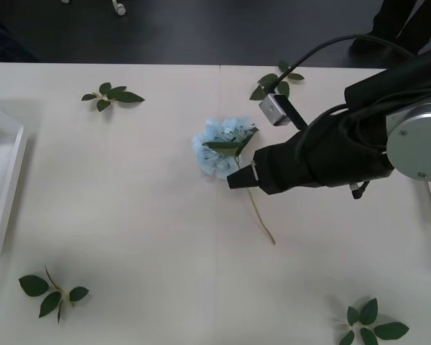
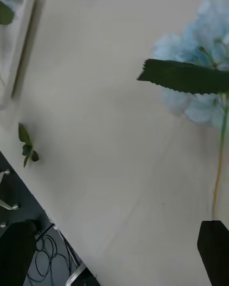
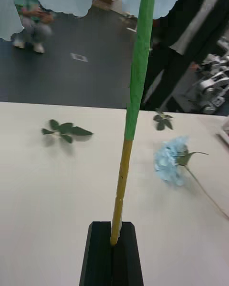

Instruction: Put the red flowers into the right box and the blue flowers into the left box

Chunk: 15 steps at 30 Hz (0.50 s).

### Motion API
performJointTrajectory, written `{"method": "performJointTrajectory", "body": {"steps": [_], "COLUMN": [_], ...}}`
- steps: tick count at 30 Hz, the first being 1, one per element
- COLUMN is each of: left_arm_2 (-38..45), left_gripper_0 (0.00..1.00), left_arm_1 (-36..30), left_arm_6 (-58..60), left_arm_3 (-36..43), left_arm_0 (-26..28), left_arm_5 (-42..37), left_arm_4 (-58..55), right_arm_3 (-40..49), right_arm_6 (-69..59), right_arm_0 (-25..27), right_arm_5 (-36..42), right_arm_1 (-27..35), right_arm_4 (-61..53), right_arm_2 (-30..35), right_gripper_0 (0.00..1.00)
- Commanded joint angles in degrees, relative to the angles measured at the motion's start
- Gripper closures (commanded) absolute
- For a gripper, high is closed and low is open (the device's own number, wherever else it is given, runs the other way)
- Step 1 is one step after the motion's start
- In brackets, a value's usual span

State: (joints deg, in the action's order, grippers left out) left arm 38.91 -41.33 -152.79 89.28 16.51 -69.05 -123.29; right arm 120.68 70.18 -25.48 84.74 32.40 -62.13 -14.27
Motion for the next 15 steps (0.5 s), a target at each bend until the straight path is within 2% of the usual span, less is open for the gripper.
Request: {"method": "performJointTrajectory", "body": {"steps": [1, 4, 7, 15], "left_arm_2": [1.78, 2.22, 3.01, 3.80], "left_gripper_0": [1.00, 1.00, 1.00, 1.00], "left_arm_1": [-5.52, -8.33, -10.70, -13.95], "left_arm_6": [-2.21, -2.21, 4.51, 15.94], "left_arm_3": [2.48, 2.39, 1.33, -3.94], "left_arm_0": [3.70, 5.02, 5.73, 4.58], "left_arm_5": [3.22, 4.01, 4.01, 4.01], "left_arm_4": [3.94, 6.13, 8.24, 17.38], "right_arm_3": [2.10, 0.17, -3.44, -10.12], "right_arm_6": [-4.26, -4.17, -3.47, 6.55], "right_arm_0": [-0.44, -0.44, -0.18, 1.23], "right_arm_5": [1.40, 1.31, 1.22, 0.87], "right_arm_1": [0.48, 0.39, -0.05, -0.84], "right_arm_4": [4.21, 8.78, 13.44, 19.68], "right_arm_2": [-0.67, -3.22, -5.94, -6.64], "right_gripper_0": [0.00, 0.00, 0.00, 0.00]}}
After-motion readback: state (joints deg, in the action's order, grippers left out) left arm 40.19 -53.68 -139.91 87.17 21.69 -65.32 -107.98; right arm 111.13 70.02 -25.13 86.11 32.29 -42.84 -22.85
